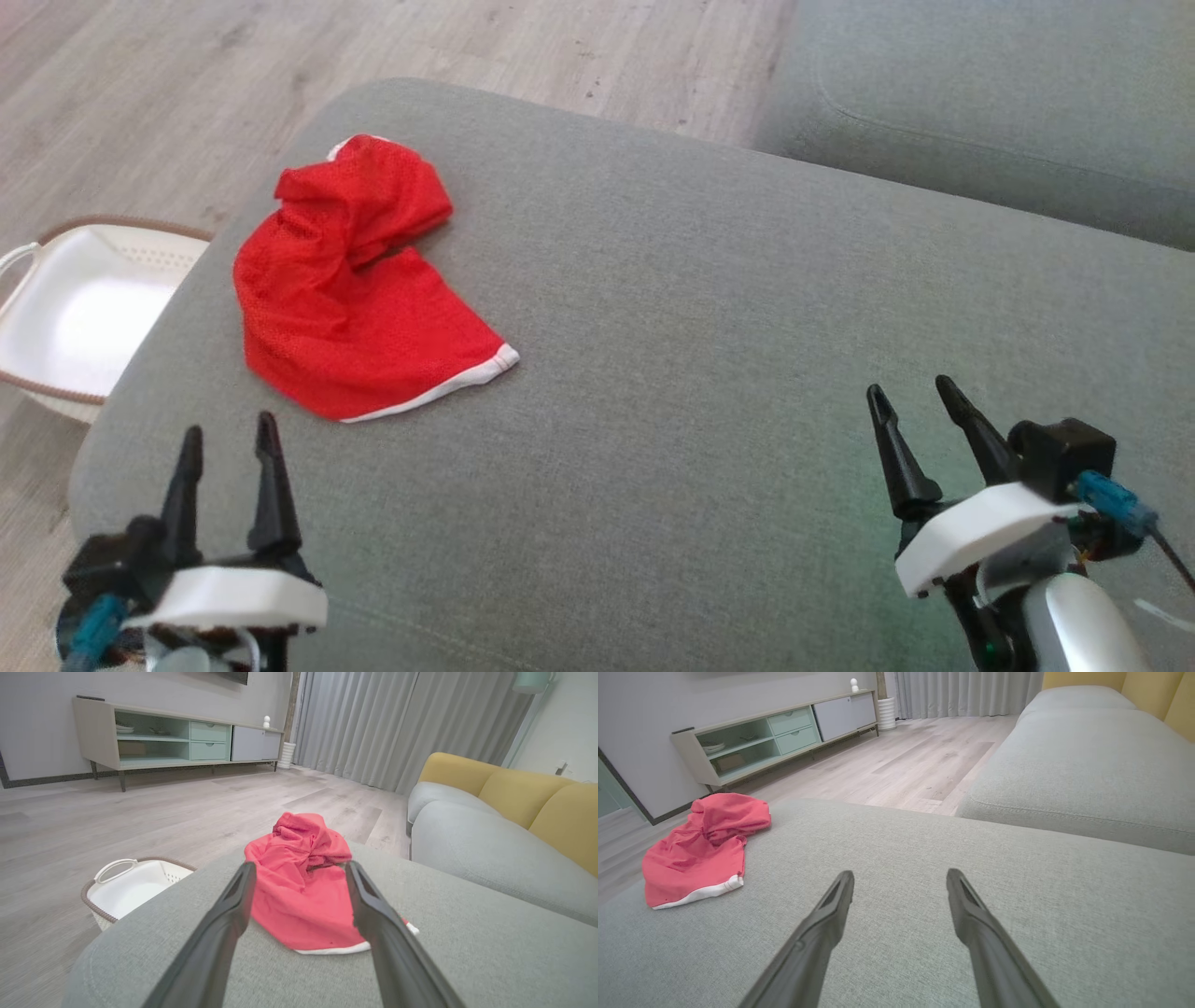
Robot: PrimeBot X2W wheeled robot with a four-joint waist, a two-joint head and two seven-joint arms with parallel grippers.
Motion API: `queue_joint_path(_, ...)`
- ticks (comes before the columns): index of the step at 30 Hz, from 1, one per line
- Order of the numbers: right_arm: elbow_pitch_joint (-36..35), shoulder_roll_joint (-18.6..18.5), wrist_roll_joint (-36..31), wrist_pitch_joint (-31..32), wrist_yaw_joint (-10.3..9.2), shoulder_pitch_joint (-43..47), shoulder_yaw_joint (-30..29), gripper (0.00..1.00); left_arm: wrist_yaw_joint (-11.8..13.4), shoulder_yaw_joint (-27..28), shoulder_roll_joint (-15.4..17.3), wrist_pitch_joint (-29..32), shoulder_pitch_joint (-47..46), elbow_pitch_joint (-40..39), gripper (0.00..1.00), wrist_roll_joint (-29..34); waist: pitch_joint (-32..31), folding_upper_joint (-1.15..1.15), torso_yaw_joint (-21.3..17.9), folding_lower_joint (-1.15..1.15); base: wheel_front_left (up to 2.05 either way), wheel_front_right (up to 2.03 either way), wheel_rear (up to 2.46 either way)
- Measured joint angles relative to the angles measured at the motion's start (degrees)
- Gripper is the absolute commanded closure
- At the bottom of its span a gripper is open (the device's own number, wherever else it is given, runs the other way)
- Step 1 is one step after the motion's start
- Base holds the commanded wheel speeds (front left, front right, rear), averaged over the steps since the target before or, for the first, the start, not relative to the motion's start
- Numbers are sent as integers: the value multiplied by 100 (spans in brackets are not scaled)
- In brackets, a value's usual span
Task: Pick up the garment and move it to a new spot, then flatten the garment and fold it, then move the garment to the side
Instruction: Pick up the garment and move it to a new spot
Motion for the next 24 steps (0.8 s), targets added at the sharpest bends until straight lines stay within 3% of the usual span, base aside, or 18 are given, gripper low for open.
queue_joint_path(4,-51,0,7,-5,0,0,-10,0,134,188,49,149,-59,-235,0,-156,86,0,-95,0,0,0,0)
queue_joint_path(10,-343,-11,-10,-3,1,-47,-25,0,148,428,503,858,-1032,-181,0,-310,370,0,-256,0,0,0,0)
queue_joint_path(17,-684,-175,-62,1,0,-570,183,0,-23,800,913,1952,-2142,787,0,-975,886,0,-678,1,0,0,0)
queue_joint_path(24,-876,-224,-60,-132,0,-960,446,0,-48,1067,1306,3074,-2372,1648,0,-1504,1467,0,-1384,2,0,0,0)
